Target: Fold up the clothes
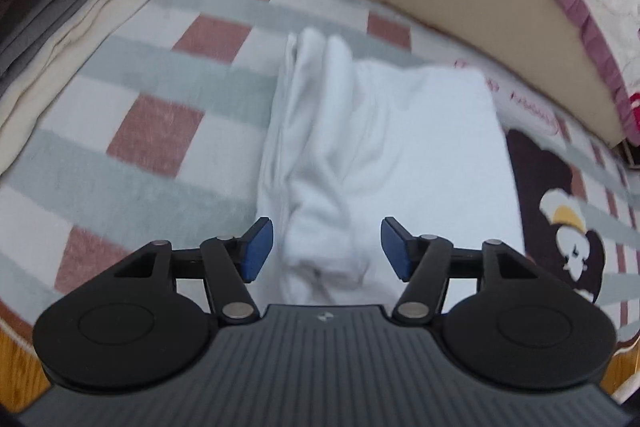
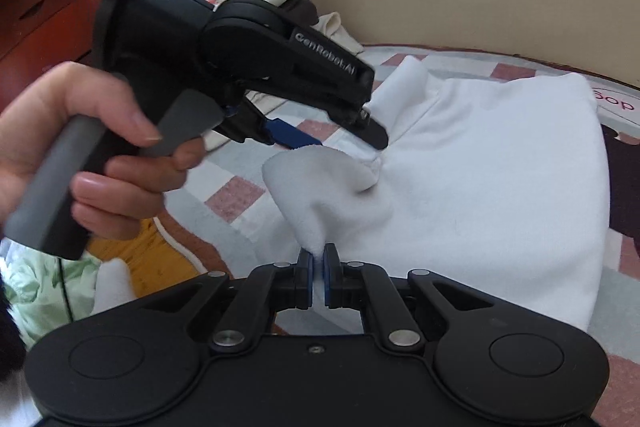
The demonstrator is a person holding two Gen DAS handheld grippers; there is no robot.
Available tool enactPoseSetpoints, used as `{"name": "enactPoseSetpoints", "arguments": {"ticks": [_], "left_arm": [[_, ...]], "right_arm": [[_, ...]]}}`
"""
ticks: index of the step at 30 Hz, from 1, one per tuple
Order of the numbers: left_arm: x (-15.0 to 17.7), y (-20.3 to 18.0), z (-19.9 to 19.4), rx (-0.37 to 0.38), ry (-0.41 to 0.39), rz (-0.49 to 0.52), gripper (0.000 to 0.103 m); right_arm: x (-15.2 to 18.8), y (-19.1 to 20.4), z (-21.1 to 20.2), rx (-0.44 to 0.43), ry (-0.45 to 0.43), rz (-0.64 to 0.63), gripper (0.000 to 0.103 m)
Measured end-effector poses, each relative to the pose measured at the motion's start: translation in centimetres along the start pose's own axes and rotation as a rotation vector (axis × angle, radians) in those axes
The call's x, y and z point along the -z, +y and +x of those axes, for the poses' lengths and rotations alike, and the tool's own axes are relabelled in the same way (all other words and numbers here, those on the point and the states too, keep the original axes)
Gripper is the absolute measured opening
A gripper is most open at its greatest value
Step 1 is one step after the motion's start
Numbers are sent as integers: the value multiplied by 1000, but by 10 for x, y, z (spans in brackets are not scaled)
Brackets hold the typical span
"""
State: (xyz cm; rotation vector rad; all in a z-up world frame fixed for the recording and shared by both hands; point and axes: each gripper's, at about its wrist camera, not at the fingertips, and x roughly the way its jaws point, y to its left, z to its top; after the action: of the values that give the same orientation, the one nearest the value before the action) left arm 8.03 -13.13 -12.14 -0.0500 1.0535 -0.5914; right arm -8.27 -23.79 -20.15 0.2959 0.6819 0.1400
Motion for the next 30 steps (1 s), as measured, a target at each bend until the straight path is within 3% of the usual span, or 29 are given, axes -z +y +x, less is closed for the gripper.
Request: {"name": "enactPoseSetpoints", "arguments": {"ticks": [1, 2, 5, 7, 8, 10, 12, 14, 15, 17, 18, 20, 21, 22, 24, 26, 30], "left_arm": [[-1, -2, 0, 4, -19, 14, 19], [-3, -7, -4, -16, -44, 43, 1], [-7, -19, -31, -92, -182, 94, 2], [-8, -3, -35, -93, -181, 20, 2], [-8, 5, -32, -117, -164, -7, 3], [0, 20, -8, -267, -67, -14, 2], [7, 26, 3, -382, -28, -6, 3], [5, 32, -5, -294, -78, -78, 3], [1, 30, -12, -248, -108, -92, 5], [-4, 22, -24, -186, -160, -58, 8], [-7, 18, -30, -155, -185, -41, 16], [-10, 8, -31, -50, -161, -8, 32], [-10, 4, -26, 7, -123, 8, 35], [-8, -1, -21, 27, -91, 27, 35], [-2, -16, -6, -41, -30, 70, 35], [5, -20, 7, -173, 16, 82, 35], [19, -18, 29, -386, 81, 79, 39]], "right_arm": [[-1, 0, -2, 0, -10, -1, 7], [-2, 1, -3, -2, -21, -5, 7], [-4, 3, -13, -40, -73, -21, 8], [-5, 5, -11, -45, -64, -38, 8], [-5, 8, -3, -26, -36, -58, 8], [2, 16, 14, 32, 41, -120, 8], [11, 23, 25, 58, 105, -170, 14], [13, 22, 21, -2, 131, -136, 16], [8, 17, 16, -72, 141, -80, 16], [-7, 3, 4, -232, 166, 36, 15], [-18, -2, -7, -259, 155, 49, 15], [-38, -10, -29, -197, 112, 1, 27], [-48, -16, -36, -140, 93, -30, 38], [-56, -24, -41, -84, 81, -64, 41], [-64, -40, -42, 12, 91, -147, 41], [-63, -54, -40, 98, 138, -217, 41], [-42, -80, -36, 133, 272, -147, 47]]}}
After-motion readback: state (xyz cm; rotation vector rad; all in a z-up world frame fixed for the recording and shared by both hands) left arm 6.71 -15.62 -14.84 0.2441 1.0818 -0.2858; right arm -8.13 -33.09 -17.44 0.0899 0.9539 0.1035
